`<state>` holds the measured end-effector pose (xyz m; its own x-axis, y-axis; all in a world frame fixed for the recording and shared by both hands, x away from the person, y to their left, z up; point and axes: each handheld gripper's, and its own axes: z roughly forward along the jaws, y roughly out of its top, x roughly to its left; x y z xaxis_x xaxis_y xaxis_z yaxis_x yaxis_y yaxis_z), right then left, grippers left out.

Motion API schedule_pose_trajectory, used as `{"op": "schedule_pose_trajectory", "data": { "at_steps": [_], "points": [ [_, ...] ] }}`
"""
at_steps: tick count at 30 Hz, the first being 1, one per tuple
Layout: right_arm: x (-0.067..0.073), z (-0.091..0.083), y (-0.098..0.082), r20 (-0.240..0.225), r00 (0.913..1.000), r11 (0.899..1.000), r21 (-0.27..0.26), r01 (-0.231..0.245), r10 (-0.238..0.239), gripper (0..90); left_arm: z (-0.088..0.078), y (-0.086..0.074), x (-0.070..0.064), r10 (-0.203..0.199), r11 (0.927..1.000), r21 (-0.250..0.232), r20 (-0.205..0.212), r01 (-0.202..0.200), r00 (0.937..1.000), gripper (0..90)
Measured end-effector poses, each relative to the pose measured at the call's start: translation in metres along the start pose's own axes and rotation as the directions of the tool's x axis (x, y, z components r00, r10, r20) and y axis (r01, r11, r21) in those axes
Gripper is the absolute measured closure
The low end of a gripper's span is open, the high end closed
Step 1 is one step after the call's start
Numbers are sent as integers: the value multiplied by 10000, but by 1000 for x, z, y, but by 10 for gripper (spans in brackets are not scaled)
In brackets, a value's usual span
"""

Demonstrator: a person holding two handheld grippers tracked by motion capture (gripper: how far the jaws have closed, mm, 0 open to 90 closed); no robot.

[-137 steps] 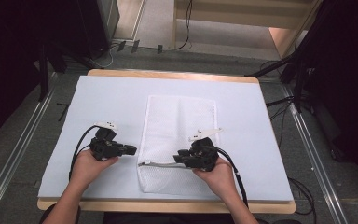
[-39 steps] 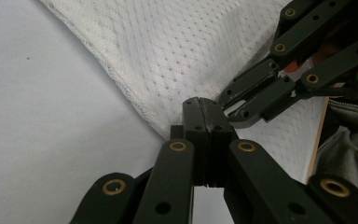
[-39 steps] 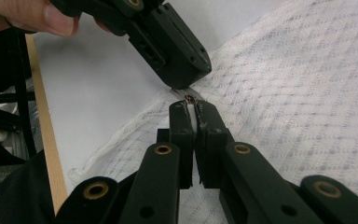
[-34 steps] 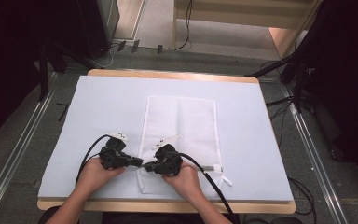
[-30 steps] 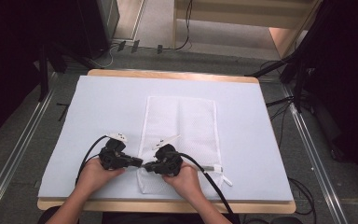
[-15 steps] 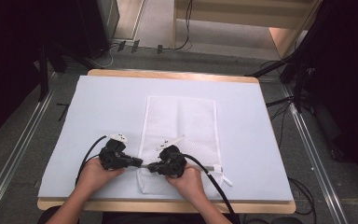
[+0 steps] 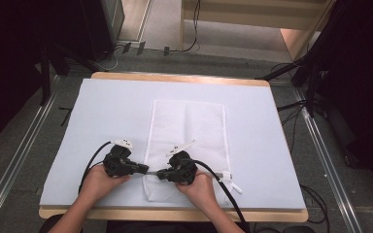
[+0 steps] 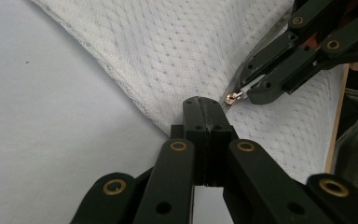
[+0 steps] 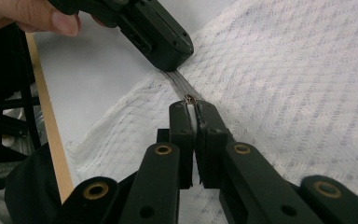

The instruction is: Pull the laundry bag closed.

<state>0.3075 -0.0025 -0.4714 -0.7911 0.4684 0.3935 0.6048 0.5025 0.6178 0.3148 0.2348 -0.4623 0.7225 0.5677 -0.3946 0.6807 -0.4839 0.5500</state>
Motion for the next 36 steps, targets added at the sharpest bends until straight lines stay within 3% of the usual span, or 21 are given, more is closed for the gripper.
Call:
{"op": "schedule_pose_trajectory", "data": {
  "at_steps": [24,36],
  "points": [
    [-8,-15,-10,-89,9992,9992,77,-400,401,883,0,1,-2,32,10000,46,-108,-32,9999,900],
    [-11,-19,-12,-181,9992,9993,-21,-362,361,882,0,1,-1,42,10000,44,-97,-41,9999,900]
  ]
}}
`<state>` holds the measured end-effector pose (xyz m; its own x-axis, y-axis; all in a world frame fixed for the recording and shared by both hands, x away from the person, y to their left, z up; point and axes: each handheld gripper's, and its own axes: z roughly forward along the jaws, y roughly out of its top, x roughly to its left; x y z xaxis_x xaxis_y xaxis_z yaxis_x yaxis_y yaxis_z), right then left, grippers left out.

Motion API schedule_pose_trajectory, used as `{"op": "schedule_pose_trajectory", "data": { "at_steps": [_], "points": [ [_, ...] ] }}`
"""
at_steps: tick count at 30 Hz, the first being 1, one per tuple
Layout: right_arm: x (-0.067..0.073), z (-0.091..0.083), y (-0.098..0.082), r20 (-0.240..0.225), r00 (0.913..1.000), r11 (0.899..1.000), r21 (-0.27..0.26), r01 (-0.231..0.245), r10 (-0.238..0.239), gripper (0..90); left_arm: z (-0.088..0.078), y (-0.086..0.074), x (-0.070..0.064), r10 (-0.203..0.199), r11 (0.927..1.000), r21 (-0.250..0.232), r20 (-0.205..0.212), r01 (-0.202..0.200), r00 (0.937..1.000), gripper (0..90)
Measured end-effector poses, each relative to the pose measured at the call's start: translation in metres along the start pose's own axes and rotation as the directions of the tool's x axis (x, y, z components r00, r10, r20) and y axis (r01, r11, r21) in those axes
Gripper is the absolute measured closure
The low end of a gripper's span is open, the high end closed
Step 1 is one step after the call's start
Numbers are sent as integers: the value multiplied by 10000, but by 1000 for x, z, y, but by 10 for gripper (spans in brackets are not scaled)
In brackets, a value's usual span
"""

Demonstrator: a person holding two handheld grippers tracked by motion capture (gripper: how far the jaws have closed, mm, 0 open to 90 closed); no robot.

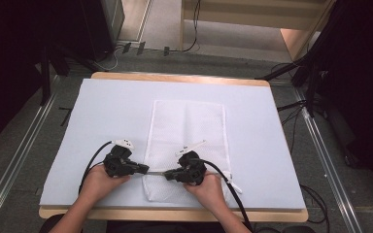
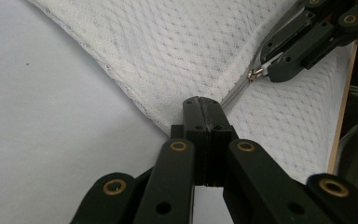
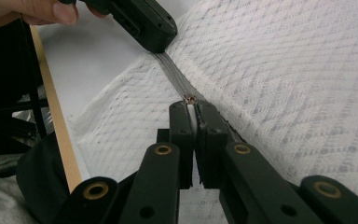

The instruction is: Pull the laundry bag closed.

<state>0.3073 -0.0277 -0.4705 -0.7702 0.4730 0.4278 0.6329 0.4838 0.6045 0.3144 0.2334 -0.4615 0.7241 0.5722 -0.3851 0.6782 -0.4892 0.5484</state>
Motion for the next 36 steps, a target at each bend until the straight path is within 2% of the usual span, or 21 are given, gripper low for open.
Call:
{"op": "schedule_pose_trajectory", "data": {
  "at_steps": [17,22,29,36],
  "points": [
    [-8,-11,-7,93,9996,9996,-16,-283,283,883,0,0,0,-34,10000,2,-9,34,10000,900],
    [-9,-11,-8,134,9998,9999,-29,-128,128,882,0,0,0,-45,10000,-3,16,45,10000,900],
    [-12,-16,-12,116,9995,9995,-91,-303,304,882,0,0,0,-25,10000,-11,7,25,10000,900],
    [-11,-17,-12,135,9997,9997,-73,-222,223,882,0,0,0,-22,10000,-18,11,22,10000,900]
  ]
}}
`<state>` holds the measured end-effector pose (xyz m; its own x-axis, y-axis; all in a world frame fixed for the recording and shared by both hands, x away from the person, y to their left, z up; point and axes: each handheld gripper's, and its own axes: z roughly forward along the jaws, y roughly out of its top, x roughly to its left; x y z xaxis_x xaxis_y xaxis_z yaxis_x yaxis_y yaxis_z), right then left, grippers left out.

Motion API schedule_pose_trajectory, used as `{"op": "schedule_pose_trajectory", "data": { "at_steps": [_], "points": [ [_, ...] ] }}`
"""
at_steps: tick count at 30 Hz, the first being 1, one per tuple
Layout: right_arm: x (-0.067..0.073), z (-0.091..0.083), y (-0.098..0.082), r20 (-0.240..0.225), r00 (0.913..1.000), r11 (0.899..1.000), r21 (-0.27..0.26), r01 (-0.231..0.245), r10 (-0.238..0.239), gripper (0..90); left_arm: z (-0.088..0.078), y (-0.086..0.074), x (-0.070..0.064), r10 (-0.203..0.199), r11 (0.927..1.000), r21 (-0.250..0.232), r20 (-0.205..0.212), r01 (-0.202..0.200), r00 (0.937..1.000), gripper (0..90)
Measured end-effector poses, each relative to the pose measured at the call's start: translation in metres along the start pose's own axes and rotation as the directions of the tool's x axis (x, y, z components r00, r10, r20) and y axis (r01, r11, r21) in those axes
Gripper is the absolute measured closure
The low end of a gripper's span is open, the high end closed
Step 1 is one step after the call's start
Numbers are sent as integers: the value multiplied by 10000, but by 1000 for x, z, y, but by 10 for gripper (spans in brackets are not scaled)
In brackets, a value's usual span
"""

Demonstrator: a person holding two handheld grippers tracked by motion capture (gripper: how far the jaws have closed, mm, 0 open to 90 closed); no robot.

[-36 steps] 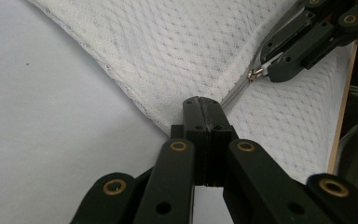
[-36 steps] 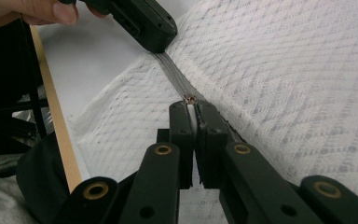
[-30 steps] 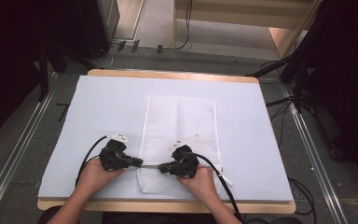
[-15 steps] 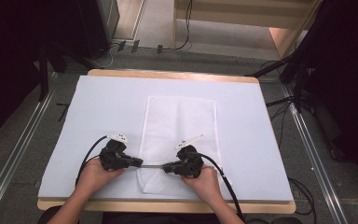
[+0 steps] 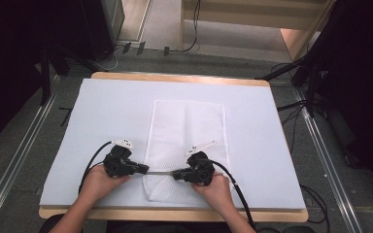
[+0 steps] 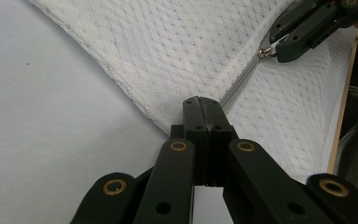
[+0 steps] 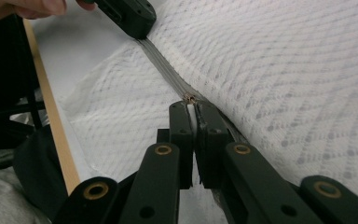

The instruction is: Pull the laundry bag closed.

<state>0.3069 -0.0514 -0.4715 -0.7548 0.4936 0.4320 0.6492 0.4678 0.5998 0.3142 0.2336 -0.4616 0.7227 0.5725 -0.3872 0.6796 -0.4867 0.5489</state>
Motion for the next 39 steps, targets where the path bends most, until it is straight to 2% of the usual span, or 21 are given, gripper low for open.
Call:
{"op": "schedule_pose_trajectory", "data": {
  "at_steps": [26,34,39],
  "points": [
    [-10,-16,-7,170,9997,9999,-9,-152,152,882,0,0,0,3,10000,17,-5,-3,10000,900],
    [-13,-19,-10,56,9995,9995,-43,-297,298,882,0,0,0,1,10000,11,-9,-1,10000,900],
    [-14,-23,-12,173,9996,9997,-54,-243,244,882,0,0,0,-16,10000,9,1,16,10000,900]
  ]
}}
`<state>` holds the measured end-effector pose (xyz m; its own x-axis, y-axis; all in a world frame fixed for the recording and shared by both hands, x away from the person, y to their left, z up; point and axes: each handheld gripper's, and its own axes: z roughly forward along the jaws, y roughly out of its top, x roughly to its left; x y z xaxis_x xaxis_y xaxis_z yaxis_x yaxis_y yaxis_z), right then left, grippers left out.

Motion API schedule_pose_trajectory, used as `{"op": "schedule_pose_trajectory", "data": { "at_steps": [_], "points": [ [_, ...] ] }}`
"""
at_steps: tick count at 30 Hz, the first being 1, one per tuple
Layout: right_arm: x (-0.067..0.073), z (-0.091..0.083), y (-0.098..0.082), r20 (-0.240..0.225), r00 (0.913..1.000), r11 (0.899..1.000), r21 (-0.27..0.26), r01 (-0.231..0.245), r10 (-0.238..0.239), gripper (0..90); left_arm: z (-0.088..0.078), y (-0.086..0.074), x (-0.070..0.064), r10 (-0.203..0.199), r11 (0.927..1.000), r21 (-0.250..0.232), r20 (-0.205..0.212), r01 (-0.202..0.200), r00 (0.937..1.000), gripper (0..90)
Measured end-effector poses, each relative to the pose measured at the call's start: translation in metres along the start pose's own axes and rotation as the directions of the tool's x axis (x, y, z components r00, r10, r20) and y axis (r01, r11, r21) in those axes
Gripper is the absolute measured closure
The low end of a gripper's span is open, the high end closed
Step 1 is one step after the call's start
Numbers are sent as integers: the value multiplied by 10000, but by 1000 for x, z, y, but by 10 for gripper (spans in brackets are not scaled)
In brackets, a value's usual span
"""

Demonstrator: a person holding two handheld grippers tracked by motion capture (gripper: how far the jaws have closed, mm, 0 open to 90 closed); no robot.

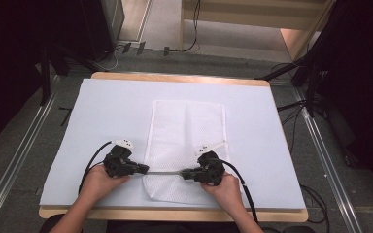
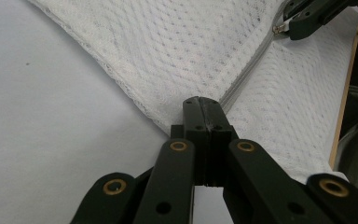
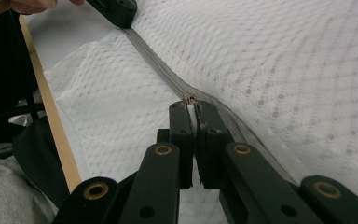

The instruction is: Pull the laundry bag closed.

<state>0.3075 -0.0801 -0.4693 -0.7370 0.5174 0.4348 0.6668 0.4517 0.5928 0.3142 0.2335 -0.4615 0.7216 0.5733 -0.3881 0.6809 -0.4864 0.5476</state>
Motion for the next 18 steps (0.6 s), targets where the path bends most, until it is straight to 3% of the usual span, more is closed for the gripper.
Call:
{"op": "schedule_pose_trajectory", "data": {
  "at_steps": [18],
  "points": [
    [-5,-6,-7,38,9999,9999,-12,-149,149,882,0,0,0,20,10000,11,-8,-20,10000,900]
  ]
}}
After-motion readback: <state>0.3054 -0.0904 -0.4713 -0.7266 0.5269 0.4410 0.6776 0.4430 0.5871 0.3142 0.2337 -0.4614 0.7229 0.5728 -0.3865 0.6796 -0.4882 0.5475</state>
